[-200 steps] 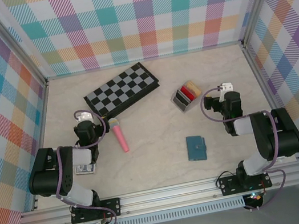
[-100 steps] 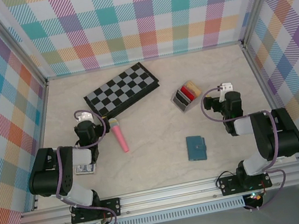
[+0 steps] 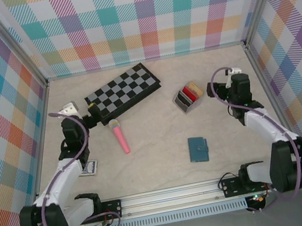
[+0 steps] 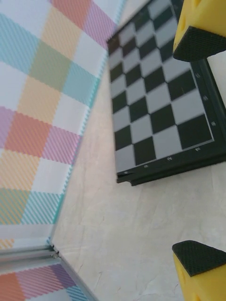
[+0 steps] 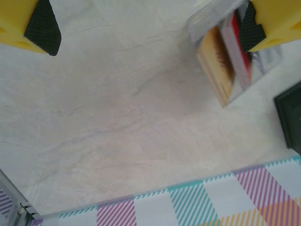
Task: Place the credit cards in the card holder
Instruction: Pick up the card holder at the bottom-center of the table.
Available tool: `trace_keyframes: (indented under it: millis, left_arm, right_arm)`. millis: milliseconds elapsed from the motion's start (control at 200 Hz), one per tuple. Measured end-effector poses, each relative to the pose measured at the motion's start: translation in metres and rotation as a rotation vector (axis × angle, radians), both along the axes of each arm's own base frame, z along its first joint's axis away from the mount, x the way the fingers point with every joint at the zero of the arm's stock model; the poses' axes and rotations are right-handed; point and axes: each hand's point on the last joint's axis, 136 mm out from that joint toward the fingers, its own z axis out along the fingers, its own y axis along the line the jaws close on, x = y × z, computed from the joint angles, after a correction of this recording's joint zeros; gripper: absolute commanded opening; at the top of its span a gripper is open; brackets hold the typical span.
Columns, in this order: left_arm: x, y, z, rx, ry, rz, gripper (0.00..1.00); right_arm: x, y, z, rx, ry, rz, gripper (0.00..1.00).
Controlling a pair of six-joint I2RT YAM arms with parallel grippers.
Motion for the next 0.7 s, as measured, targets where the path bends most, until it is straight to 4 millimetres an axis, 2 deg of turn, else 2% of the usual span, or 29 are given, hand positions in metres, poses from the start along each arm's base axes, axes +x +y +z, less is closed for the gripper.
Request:
trace_keyframes:
  millis: [75, 140, 200, 260, 350, 430, 510, 600, 700]
  left_arm:
    - [-0.004, -0.005, 0.014, -0.076, 0.019, -0.012, 1.0]
    - [-0.007, -0.018, 0.015, -0.149, 0.053, -0.067, 1.0]
    - [-0.01, -0.032, 0.007, -0.225, 0.09, -0.128, 1.0]
    - [-0.014, -0.05, -0.003, -0.313, 0.131, -0.194, 1.0]
    - [-0.022, -0.075, -0.017, -0.403, 0.198, -0.271, 1.0]
    - [-0.031, -0.11, -0.025, -0.443, 0.257, -0.372, 1.0]
    - [-0.047, -0.155, -0.039, -0.449, 0.345, -0.49, 1.0]
    - [-0.067, -0.203, -0.056, -0.423, 0.454, -0.605, 1.0]
    - [-0.088, -0.241, -0.076, -0.398, 0.551, -0.69, 1.0]
  right_arm:
    - [-0.01, 0.007, 0.004, 0.075, 0.069, 0.003, 1.0]
    - [-0.025, 0.016, -0.01, 0.141, 0.153, 0.022, 1.0]
    - [-0.043, 0.027, -0.03, 0.205, 0.244, 0.045, 1.0]
    - [-0.064, 0.035, -0.047, 0.273, 0.327, 0.054, 0.96]
    - [-0.091, 0.046, -0.063, 0.348, 0.42, 0.067, 0.89]
    - [-0.105, 0.054, -0.066, 0.401, 0.473, 0.084, 0.82]
    - [-0.114, 0.063, -0.068, 0.446, 0.515, 0.106, 0.75]
    - [-0.125, 0.072, -0.072, 0.481, 0.566, 0.126, 0.71]
    - [-0.139, 0.081, -0.08, 0.49, 0.624, 0.141, 0.67]
